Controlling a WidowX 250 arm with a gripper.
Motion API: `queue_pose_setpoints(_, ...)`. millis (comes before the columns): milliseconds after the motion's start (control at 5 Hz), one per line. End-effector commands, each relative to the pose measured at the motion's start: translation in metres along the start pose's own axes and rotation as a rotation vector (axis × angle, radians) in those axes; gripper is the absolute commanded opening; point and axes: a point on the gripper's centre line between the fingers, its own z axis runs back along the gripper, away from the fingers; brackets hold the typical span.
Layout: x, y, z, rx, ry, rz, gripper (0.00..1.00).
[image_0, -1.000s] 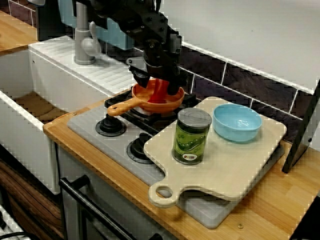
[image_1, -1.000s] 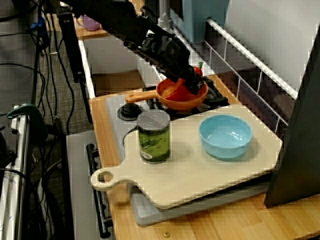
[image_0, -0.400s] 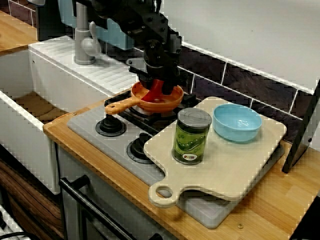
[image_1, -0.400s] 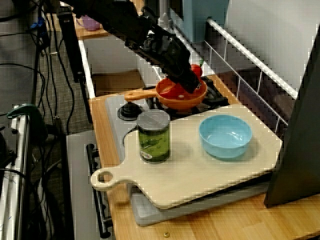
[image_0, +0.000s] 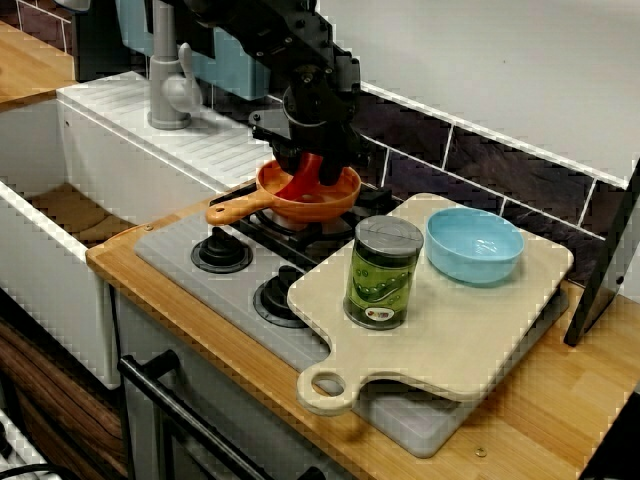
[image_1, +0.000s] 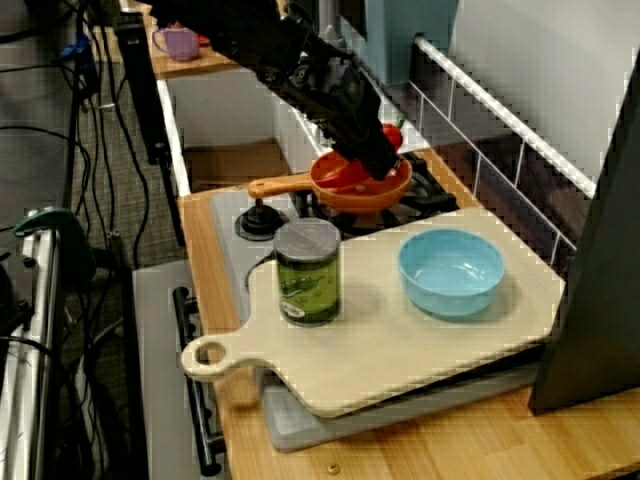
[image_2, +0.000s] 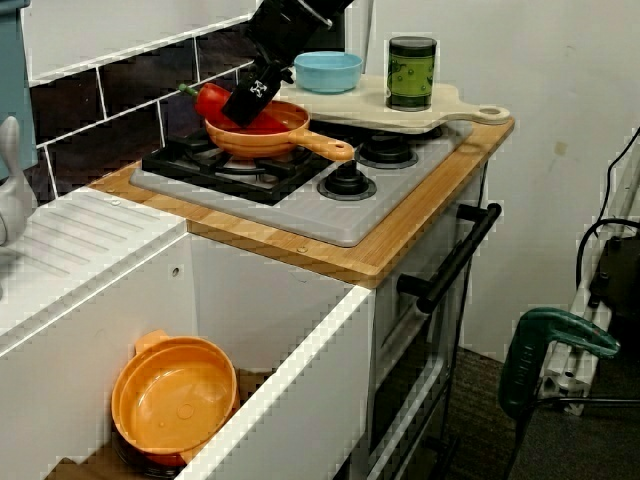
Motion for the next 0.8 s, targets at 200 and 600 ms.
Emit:
queue_pose_setpoints(200, 0.055, 0.007, 0.052, -0.083, -0.051, 0.065, 0.00)
queue_pose_setpoints(600, 0.064, -0.004, 0.075, -0.115, -0.088, 0.028, 0.00)
